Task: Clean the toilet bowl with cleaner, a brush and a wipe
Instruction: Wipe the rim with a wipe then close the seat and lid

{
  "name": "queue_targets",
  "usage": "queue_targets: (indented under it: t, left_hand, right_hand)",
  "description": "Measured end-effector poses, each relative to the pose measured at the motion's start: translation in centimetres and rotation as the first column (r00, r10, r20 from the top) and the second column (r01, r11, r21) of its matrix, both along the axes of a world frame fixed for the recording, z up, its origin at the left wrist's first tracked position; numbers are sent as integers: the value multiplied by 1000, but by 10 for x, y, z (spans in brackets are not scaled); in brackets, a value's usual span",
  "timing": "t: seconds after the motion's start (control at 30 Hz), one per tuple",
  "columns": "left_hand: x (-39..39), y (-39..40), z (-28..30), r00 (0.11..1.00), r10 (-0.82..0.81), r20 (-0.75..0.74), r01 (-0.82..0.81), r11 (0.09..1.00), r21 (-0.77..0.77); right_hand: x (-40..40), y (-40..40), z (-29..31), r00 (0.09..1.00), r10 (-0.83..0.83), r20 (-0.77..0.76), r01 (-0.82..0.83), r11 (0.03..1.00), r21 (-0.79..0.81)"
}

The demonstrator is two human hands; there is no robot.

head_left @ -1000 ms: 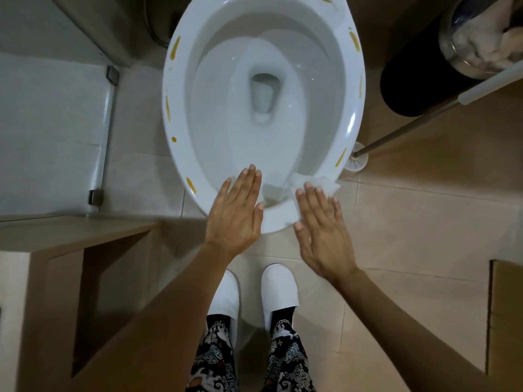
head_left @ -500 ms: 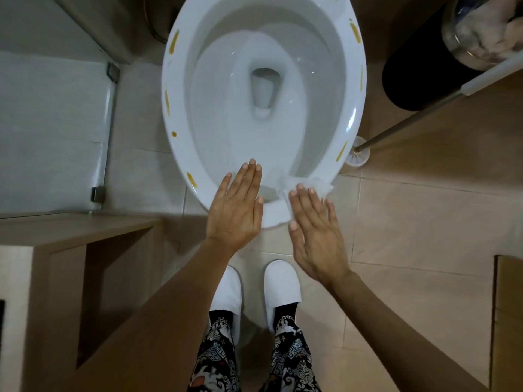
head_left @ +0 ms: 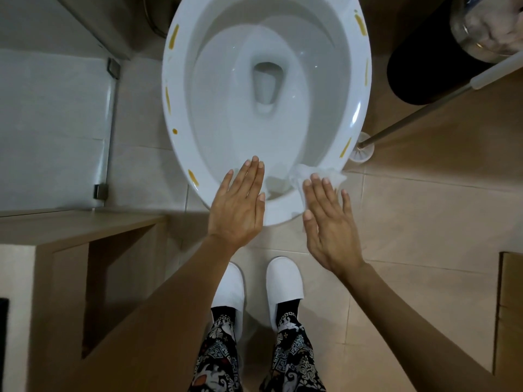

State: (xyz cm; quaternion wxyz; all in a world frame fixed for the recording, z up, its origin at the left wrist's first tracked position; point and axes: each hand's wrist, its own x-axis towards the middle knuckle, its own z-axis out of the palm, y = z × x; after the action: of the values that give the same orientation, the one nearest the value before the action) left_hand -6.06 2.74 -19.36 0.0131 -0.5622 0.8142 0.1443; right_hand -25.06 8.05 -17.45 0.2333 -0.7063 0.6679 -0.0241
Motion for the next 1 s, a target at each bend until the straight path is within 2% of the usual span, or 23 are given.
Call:
queue_targets:
  t: [0.17,0.33,0.4,0.6,0.77,0.87,1.0]
  left_hand:
    - [0,0,-1,1000,-3,6,3,1000,-1]
    - [0,0,0,1000,3,-5,-3,1000,5]
    - [0,1,-1,1000,4,-12,-4,1000,5]
    - [-1,1,0,1000,14,-25,-14,1000,8]
    - [-1,1,0,999,18,-37,-18,1000,12]
    - [-1,0,0,1000,10,-28,-9,1000,17]
    - [-1,0,0,1000,8,-24,-8,1000,19]
  right_hand:
    - [8,16,2,996,88,-13,-88,996,-3]
    - [-18,-21,-1,997,-56,-58,56,998,1]
    - [-15,-22,1,996,-64,-54,65,998,9]
    - [-6,8,9,998,56,-20,-56,998,37]
    - [-28,-35,2,996,-61,-71,60,998,-9]
    - [-35,-60,0,994,-75,-84,74,997,-14]
    - [-22,-46,2,996,-72,-58,72,997,-5]
